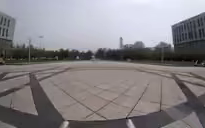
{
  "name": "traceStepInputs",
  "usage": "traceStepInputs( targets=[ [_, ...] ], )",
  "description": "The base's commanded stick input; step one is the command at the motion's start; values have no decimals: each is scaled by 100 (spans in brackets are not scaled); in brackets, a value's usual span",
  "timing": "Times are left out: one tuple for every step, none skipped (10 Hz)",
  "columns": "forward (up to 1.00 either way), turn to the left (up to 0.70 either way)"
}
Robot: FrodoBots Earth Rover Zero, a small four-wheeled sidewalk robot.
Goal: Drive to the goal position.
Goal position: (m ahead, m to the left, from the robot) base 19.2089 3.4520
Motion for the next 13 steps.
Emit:
traceStepInputs(
  targets=[
    [100,13],
    [100,0],
    [100,0],
    [100,0],
    [100,0],
    [100,0],
    [100,0],
    [100,0],
    [100,0],
    [100,0],
    [100,0],
    [100,0],
    [100,0]
  ],
)
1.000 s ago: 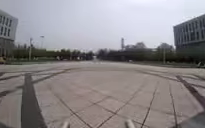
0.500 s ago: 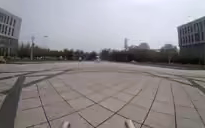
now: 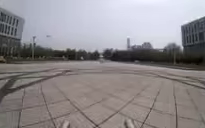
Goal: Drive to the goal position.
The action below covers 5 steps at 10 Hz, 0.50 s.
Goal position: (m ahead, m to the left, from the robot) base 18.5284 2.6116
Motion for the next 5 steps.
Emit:
traceStepInputs(
  targets=[
    [100,0],
    [100,0],
    [100,1],
    [100,-14],
    [100,-35]
  ],
)
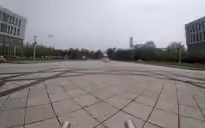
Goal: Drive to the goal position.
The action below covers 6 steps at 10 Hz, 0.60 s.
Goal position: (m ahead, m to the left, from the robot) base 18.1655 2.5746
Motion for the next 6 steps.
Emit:
traceStepInputs(
  targets=[
    [100,-40],
    [100,-40],
    [100,-24],
    [100,6],
    [100,12],
    [100,8]
  ],
)
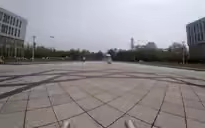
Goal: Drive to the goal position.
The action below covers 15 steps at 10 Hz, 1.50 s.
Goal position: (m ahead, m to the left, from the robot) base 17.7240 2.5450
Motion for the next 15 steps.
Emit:
traceStepInputs(
  targets=[
    [100,5],
    [100,7],
    [100,8],
    [100,6],
    [100,5],
    [100,7],
    [100,1],
    [100,1],
    [100,3],
    [100,-4],
    [100,-31],
    [100,-40],
    [100,-40],
    [100,-22],
    [100,5]
  ],
)
